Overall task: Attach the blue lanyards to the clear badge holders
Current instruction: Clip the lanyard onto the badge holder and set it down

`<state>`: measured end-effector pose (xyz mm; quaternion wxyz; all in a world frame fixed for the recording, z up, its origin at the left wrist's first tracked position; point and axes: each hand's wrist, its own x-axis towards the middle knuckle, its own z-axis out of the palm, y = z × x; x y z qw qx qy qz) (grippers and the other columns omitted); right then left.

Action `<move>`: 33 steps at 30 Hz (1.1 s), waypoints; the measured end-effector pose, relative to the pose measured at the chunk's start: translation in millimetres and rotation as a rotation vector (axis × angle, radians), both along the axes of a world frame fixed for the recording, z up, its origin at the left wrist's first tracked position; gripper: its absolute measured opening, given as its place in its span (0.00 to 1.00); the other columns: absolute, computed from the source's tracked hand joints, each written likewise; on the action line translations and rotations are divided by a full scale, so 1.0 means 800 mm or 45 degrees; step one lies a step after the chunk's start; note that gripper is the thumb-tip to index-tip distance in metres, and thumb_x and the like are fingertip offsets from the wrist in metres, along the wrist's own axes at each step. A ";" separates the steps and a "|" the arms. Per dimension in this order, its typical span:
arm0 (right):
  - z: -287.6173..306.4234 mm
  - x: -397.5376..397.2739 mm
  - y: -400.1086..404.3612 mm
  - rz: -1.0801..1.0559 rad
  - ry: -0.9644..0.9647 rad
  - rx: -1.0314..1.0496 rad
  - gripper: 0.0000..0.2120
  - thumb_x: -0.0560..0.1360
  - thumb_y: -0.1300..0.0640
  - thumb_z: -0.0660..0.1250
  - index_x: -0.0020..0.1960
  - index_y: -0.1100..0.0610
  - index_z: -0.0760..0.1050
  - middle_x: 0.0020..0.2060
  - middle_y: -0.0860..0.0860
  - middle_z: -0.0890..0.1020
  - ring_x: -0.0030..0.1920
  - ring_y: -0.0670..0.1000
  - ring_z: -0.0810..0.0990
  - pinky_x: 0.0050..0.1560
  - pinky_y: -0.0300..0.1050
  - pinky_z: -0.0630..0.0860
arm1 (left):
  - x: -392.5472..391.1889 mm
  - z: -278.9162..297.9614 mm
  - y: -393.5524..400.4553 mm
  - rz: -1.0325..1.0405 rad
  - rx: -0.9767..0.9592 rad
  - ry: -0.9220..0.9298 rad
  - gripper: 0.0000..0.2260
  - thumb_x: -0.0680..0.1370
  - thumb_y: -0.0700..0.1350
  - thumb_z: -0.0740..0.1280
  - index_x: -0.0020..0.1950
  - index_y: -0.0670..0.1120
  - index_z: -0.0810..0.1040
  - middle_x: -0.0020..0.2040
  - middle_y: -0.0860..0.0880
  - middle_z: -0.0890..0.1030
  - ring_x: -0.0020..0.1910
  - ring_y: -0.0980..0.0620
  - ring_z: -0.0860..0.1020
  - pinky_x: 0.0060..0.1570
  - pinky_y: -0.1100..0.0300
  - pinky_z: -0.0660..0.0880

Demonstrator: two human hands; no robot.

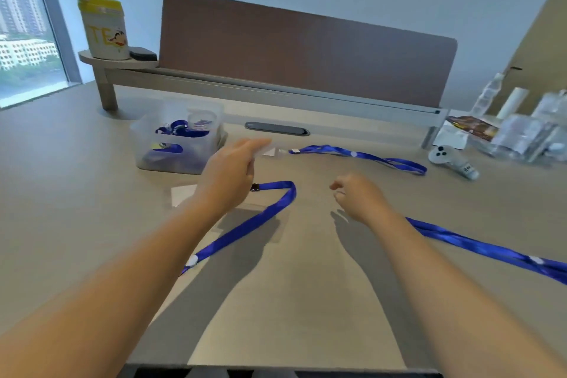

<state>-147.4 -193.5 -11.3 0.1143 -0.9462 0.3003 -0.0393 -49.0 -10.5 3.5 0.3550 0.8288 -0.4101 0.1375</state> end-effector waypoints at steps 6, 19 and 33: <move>-0.030 -0.052 -0.056 -0.185 0.268 0.019 0.15 0.77 0.60 0.58 0.62 0.60 0.74 0.60 0.58 0.77 0.60 0.58 0.76 0.57 0.47 0.71 | -0.025 -0.030 -0.058 -0.063 0.233 0.006 0.20 0.78 0.36 0.52 0.67 0.51 0.66 0.67 0.48 0.71 0.60 0.48 0.72 0.45 0.64 0.63; -0.035 -0.071 -0.061 -0.028 0.143 -0.025 0.15 0.77 0.51 0.59 0.33 0.48 0.74 0.30 0.56 0.75 0.32 0.52 0.71 0.44 0.50 0.69 | -0.038 -0.042 -0.098 -0.118 0.204 0.118 0.14 0.78 0.37 0.54 0.60 0.40 0.73 0.51 0.43 0.76 0.50 0.45 0.72 0.44 0.58 0.64; 0.029 -0.054 -0.015 0.061 -0.791 0.811 0.05 0.76 0.58 0.62 0.44 0.58 0.72 0.30 0.52 0.75 0.27 0.46 0.73 0.29 0.34 0.73 | -0.046 0.000 -0.088 -0.075 -0.413 0.546 0.15 0.77 0.37 0.60 0.62 0.46 0.72 0.49 0.51 0.74 0.48 0.53 0.71 0.47 0.60 0.69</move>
